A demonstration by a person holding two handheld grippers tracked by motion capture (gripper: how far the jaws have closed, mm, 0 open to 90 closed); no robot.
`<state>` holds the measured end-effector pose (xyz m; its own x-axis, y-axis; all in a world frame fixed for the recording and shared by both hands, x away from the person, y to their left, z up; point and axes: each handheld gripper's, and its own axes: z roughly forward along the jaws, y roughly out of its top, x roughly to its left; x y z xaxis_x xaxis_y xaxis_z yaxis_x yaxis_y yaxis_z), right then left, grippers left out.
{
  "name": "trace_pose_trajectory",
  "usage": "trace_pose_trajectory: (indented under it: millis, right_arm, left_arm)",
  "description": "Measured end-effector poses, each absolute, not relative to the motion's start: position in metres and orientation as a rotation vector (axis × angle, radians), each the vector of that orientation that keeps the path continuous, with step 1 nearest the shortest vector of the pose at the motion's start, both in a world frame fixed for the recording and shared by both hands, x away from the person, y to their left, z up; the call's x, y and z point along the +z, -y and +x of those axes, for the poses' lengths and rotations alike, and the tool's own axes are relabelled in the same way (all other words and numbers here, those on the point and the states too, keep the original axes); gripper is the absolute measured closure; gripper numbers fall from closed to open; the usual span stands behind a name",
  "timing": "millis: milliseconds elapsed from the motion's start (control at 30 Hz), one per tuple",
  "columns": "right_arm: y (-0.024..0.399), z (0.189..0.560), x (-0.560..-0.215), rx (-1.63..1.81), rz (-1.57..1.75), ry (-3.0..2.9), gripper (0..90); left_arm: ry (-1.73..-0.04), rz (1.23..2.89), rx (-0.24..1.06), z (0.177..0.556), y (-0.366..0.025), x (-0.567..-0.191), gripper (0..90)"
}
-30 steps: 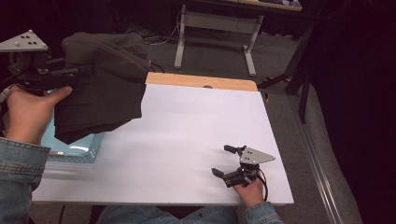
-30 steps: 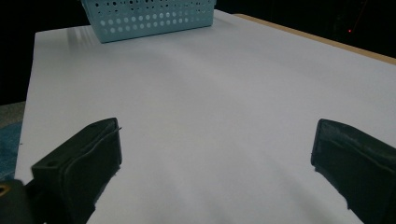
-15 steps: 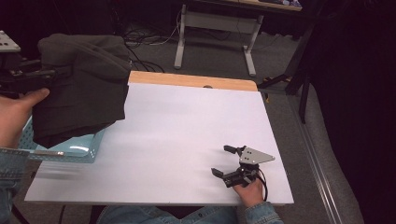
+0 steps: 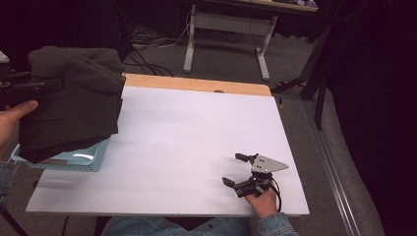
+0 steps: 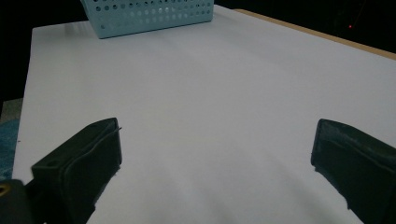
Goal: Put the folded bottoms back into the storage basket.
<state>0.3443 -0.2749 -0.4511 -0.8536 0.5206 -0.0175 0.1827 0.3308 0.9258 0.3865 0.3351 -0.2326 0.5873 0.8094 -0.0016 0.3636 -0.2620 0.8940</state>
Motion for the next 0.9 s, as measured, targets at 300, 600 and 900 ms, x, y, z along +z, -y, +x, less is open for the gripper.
trace_pose_trajectory:
  millis: [300, 600, 900]
  right_arm:
    - [0.274, 0.345, -0.452, 1.531, 0.630, -2.293, 2.1]
    - [0.274, 0.345, -0.452, 1.528, 0.632, -2.296, 2.1]
    - [0.274, 0.345, -0.452, 1.531, 0.630, -2.297, 2.1]
  left_arm:
    - [-0.995, 1.877, 0.545, 0.391, -0.351, -0.246, 65.4]
    - [-1.016, 1.915, 0.515, 0.394, -0.358, -0.255, 65.2]
    - [-1.029, 1.939, 0.479, 0.400, -0.360, -0.261, 65.1]
